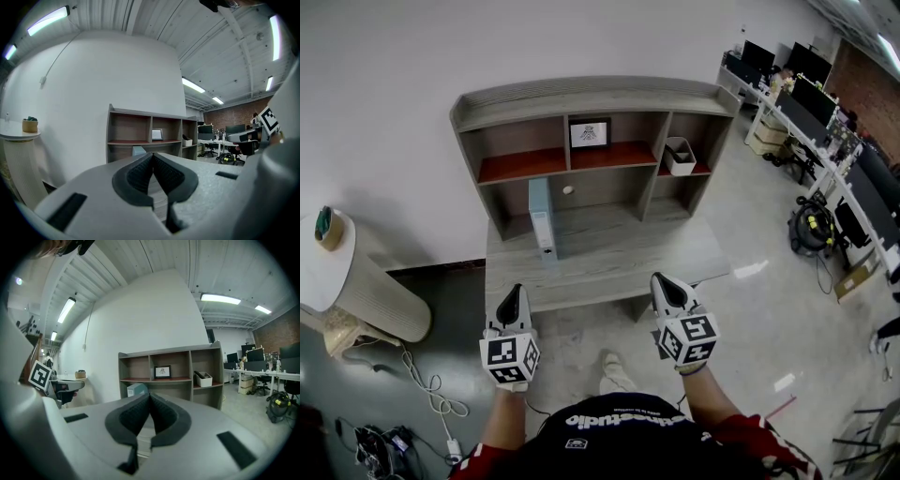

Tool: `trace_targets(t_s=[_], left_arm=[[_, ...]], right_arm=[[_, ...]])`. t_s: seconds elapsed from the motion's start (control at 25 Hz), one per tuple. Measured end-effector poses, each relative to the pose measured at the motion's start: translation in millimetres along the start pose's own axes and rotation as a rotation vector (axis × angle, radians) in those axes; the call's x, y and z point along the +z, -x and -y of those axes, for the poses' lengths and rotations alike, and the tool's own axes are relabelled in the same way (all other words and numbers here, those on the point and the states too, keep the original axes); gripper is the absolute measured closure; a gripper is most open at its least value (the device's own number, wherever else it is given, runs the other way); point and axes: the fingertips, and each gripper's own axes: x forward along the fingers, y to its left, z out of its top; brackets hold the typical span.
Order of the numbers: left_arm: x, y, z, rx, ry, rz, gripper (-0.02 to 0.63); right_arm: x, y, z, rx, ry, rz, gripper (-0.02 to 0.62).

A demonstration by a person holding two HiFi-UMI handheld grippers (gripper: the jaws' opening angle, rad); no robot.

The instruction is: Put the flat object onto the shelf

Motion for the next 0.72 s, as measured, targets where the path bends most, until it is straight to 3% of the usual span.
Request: trace_targets(t_s=[0.72], left_arm=[[2,16,8,-0.004,-0.013,0.011,0.6]], right_arm=[[-3,19,-2,-0.016,-0.009,0.006,0.597]])
